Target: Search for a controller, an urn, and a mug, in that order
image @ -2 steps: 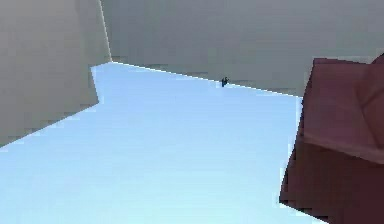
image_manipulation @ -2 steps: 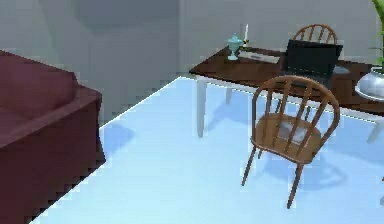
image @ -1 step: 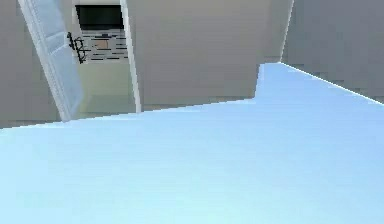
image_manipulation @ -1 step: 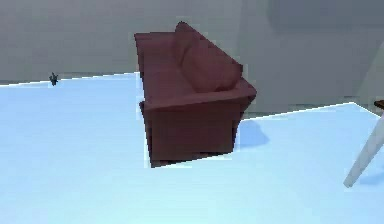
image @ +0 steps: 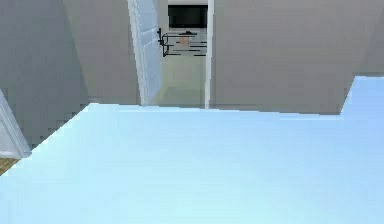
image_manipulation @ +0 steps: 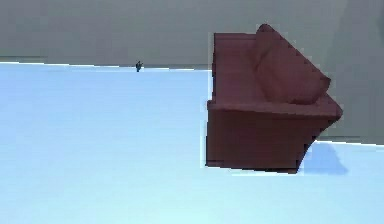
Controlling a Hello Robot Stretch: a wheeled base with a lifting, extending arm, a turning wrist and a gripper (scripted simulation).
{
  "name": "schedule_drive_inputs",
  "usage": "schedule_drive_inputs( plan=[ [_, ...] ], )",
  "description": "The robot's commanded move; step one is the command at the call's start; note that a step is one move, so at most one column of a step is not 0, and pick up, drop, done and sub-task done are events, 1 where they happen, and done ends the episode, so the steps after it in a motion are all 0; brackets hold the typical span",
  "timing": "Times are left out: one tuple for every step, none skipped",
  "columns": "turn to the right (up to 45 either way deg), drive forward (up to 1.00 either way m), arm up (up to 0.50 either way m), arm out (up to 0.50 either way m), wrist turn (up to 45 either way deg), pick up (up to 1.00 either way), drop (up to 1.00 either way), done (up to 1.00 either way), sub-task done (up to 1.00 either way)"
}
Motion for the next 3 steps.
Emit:
schedule_drive_inputs(
  plan=[
    [0.0, 1.00, 0.00, 0.00, 0.0, 0.00, 0.00, 0.00, 0.00],
    [0.0, 1.00, 0.00, 0.00, 0.0, 0.00, 0.00, 0.00, 0.00],
    [0.0, 0.70, 0.00, 0.00, 0.0, 0.00, 0.00, 0.00, 0.00]
  ],
)
